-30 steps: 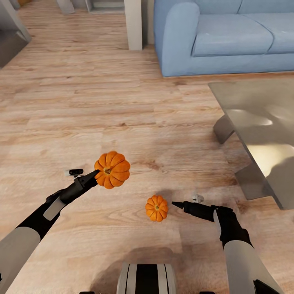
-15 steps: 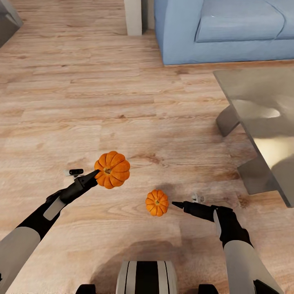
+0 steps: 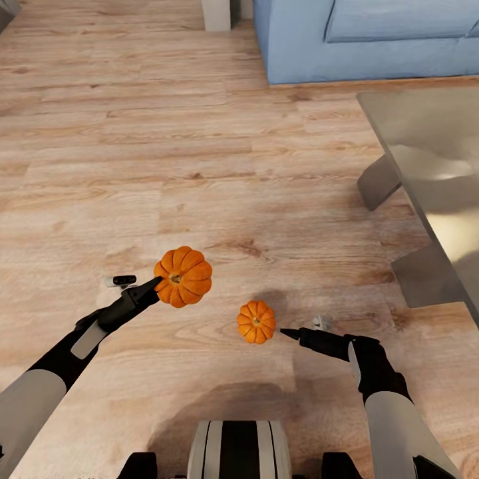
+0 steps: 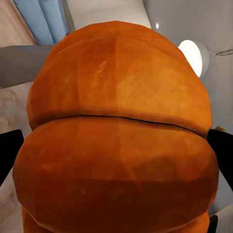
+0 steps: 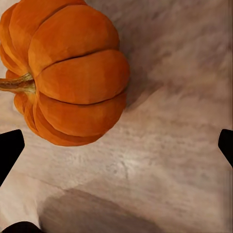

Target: Place each of the two pumpkins and all three candles from the living room inside a cabinet in the living room (use any cabinet), then make sure every cabinet is closed, and position the cauldron so it is next to a table in the living room.

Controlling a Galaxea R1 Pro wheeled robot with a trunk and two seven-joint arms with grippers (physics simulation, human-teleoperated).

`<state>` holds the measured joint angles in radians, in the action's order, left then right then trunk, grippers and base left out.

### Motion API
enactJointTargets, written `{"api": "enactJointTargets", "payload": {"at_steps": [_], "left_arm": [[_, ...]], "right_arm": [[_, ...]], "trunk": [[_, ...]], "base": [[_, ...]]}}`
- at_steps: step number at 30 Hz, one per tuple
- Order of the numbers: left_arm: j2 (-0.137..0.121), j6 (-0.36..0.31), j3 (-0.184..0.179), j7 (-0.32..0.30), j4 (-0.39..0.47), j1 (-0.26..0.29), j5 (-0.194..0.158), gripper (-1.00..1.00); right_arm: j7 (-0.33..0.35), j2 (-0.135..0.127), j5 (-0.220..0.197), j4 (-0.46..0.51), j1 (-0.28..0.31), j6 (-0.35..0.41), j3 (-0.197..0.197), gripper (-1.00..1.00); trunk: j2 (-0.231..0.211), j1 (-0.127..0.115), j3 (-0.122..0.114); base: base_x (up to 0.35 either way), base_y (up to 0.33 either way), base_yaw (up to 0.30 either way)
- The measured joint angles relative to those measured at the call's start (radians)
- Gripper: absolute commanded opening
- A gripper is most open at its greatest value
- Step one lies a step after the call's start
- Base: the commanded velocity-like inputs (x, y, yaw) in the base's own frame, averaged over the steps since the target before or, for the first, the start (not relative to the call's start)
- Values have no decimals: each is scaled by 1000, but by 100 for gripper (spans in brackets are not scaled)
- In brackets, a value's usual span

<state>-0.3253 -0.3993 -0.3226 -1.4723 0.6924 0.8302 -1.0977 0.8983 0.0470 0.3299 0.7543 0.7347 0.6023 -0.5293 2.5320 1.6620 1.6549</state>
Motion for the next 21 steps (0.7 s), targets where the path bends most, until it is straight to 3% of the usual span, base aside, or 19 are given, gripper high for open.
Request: {"api": "enactJointTargets", "payload": {"at_steps": [8, 21], "left_arm": [[1, -1, 1, 3, -4, 0, -1, -100], [2, 12, -1, -3, -2, -3, -1, -100]], "right_arm": [[0, -1, 0, 0, 0, 0, 1, 100], [0, 0, 0, 0, 0, 1, 1, 100]], "trunk": [[2, 4, 31], [2, 4, 31]], "base": [[0, 0, 0], [0, 0, 0]]}}
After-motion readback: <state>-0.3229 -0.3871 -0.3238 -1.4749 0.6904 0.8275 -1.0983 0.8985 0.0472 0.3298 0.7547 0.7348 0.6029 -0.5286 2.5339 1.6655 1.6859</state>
